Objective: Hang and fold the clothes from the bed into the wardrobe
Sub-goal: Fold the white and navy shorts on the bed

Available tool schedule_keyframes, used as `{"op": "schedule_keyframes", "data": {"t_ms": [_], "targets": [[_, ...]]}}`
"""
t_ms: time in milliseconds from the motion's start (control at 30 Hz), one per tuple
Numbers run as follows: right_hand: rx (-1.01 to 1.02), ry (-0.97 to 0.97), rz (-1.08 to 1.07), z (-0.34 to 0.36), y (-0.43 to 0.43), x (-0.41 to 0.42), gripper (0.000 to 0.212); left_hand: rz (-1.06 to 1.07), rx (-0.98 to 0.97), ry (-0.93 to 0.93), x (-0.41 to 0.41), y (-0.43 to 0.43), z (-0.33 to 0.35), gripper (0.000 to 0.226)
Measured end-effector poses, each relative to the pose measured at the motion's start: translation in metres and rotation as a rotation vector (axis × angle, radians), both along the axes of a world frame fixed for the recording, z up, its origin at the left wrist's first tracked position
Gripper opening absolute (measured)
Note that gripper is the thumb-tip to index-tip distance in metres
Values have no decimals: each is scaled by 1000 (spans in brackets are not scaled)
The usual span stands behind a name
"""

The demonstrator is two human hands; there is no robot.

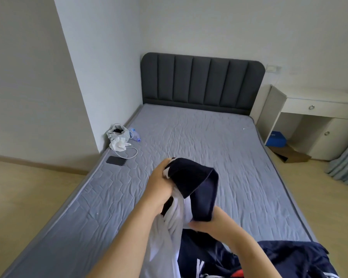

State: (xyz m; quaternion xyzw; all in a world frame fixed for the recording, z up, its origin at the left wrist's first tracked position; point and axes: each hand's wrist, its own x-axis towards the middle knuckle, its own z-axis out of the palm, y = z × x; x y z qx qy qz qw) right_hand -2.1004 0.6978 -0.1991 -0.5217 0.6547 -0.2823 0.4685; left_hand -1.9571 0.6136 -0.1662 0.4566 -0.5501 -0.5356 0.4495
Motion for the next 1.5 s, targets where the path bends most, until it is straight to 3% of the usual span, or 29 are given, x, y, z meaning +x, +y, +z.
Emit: {"op": "schedule_keyframes", "data": {"t_ms": [67,100,167,267,333,433,567,633,700,767,833,867,967,1033,1100,1167,1267,1400,1500], "targets": [[18,140,-174,-5,-2,-4,19,33,-52,-159,9,-2,4,30],[8,94,-274,-5,-3,-6,24,53,-99,-270,15,-3,3,24],[0,-212,-453,1,-11,-10,24,17,-118,-481,29,-5,6,4],[-14,-700,-653,18,-26,-9,26,-297,-93,-771,41,-2,0,26],[-59,-818,-700,23,-32,-6,29,-419,-75,-812,44,5,-6,34],[-104,-892,-686,26,-32,-1,24,-447,-100,-857,47,7,-13,27],[-119,-1012,-664,32,-27,10,22,-181,-266,-974,33,14,-10,23],[-97,-1035,-648,35,-25,15,18,-84,-328,-877,25,17,-15,14],[-88,-1016,-635,36,-24,16,19,-178,-230,-637,20,18,-22,6],[-93,-1019,-632,35,-24,17,17,-403,-41,-425,14,23,-29,22],[-84,-991,-633,33,-22,18,12,-489,-18,-384,3,30,-40,45],[-98,-941,-612,31,-21,16,11,-439,-43,-384,-2,33,-49,49],[-217,-776,-434,28,-17,9,16,-112,22,-272,-8,29,-57,13],[-284,-733,-289,27,-13,2,16,-21,81,-183,-5,24,-55,30],[-314,-743,-159,24,-9,-3,10,-10,169,-57,-3,24,-48,21],[-315,-752,-61,19,-5,-7,26,-52,194,-9,0,28,-34,11],[-277,-739,-48,9,-1,-14,36,-133,204,218,8,31,-16,21],[-158,-526,29,0,1,-8,44,-170,215,344,19,33,7,34],[-119,-244,69,-5,1,7,19,-146,207,319,31,36,14,39]]}}
